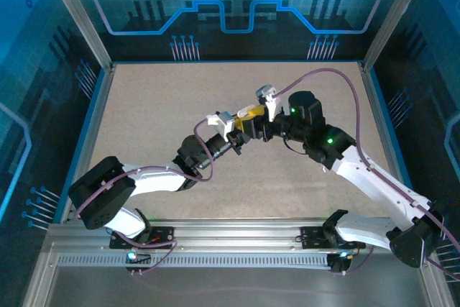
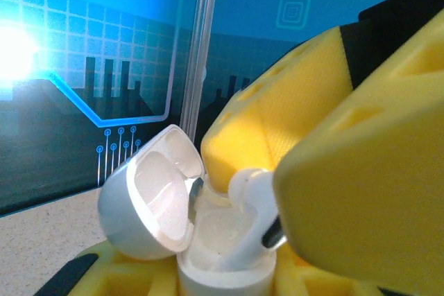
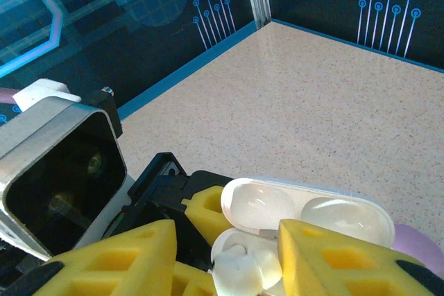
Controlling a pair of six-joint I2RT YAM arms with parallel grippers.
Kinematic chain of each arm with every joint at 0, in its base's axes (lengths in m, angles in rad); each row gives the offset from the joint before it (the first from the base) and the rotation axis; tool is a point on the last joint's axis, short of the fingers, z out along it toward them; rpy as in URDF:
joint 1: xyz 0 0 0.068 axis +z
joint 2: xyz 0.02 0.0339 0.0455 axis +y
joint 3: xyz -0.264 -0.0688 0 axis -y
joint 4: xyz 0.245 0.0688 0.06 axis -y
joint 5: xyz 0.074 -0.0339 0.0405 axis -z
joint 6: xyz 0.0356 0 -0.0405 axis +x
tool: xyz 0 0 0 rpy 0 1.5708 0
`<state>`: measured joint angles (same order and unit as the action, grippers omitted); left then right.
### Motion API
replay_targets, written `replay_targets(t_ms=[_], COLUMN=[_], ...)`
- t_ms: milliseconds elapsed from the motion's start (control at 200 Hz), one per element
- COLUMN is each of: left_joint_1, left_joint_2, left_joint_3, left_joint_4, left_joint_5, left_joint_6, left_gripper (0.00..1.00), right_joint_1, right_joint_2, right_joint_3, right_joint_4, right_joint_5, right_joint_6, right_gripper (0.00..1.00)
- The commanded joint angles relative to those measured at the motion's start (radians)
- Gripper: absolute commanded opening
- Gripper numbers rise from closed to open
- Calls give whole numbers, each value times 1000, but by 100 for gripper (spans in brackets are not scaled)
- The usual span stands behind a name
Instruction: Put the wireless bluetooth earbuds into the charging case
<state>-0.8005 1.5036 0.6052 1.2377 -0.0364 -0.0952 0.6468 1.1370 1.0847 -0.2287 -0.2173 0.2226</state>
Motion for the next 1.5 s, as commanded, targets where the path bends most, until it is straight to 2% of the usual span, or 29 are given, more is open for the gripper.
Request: replay_targets(t_ms=[0,240,470,675,820,976,1051,1221,1391,1496], left_joint_1=[0,0,-1,-1,-1,0,0,0,1,2], left_joint_2=[-36,-35,-34,-40,-52,-78,-88,-104,-117,-121], left_joint_3=[2,0,-4,-13,-22,-32,-41,-52,-54,-55], left_joint_4=[106,105,104,100,91,73,71,60,50,46], left_joint_5=[8,27,32,31,27,20,11,3,3,3], left_joint_6=[23,30,37,51,63,82,90,107,116,120], left_gripper=[22,22,22,22,22,22,22,22,22,22], right_joint_1=[-7,-25,-43,-47,-49,-74,-121,-327,-575,-674], right_joint_2=[-10,-12,-26,-82,-130,-195,-213,-197,-95,5], right_joint_3=[23,54,86,101,109,76,55,3,-81,-139], right_joint_4=[-61,-64,-57,-44,-79,-138,-186,-347,-482,-530], right_joint_5=[24,10,-44,-26,73,289,369,398,247,168], right_joint_6=[31,74,119,122,110,111,149,314,431,457], right_gripper=[48,55,57,60,61,62,61,55,55,56])
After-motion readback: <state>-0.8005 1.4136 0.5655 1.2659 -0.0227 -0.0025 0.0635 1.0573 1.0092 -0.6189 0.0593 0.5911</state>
